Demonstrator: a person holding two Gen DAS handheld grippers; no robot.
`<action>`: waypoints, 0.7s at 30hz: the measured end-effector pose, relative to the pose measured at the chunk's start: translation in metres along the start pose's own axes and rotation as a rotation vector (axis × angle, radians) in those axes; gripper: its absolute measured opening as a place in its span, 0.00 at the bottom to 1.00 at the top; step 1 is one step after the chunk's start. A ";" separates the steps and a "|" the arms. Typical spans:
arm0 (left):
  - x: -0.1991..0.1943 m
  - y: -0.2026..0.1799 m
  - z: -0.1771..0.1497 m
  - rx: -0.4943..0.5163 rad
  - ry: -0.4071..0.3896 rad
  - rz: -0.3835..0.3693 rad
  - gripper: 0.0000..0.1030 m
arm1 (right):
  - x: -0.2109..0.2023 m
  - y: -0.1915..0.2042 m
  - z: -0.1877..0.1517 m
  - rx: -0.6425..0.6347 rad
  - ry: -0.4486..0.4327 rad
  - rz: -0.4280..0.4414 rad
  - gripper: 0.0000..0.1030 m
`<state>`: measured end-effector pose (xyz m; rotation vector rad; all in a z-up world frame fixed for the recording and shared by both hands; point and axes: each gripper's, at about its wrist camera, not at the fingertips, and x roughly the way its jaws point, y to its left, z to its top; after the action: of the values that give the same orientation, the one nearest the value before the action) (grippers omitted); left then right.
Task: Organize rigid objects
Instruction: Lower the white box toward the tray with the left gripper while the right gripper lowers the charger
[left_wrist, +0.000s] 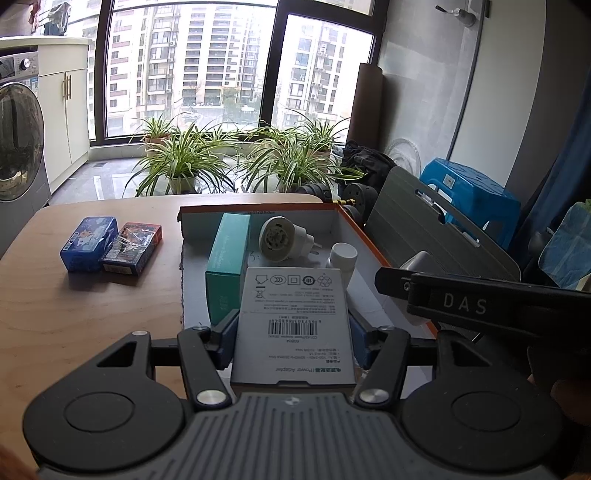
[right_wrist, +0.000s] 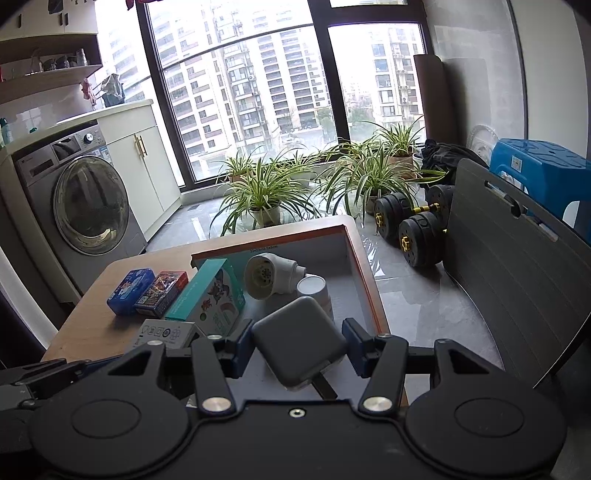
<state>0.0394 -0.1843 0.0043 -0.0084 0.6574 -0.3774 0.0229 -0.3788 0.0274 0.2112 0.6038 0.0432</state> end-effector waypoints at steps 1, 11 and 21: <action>0.000 0.000 0.000 0.000 0.001 0.001 0.58 | 0.000 0.000 0.000 0.001 0.001 0.001 0.61; 0.004 -0.004 0.001 0.013 0.011 -0.005 0.58 | 0.004 -0.002 0.002 0.014 0.010 0.005 0.61; 0.006 -0.006 -0.001 0.020 0.022 -0.010 0.58 | 0.008 0.001 0.001 0.012 0.020 0.010 0.61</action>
<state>0.0410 -0.1915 0.0003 0.0116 0.6750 -0.3945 0.0304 -0.3775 0.0239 0.2251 0.6229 0.0511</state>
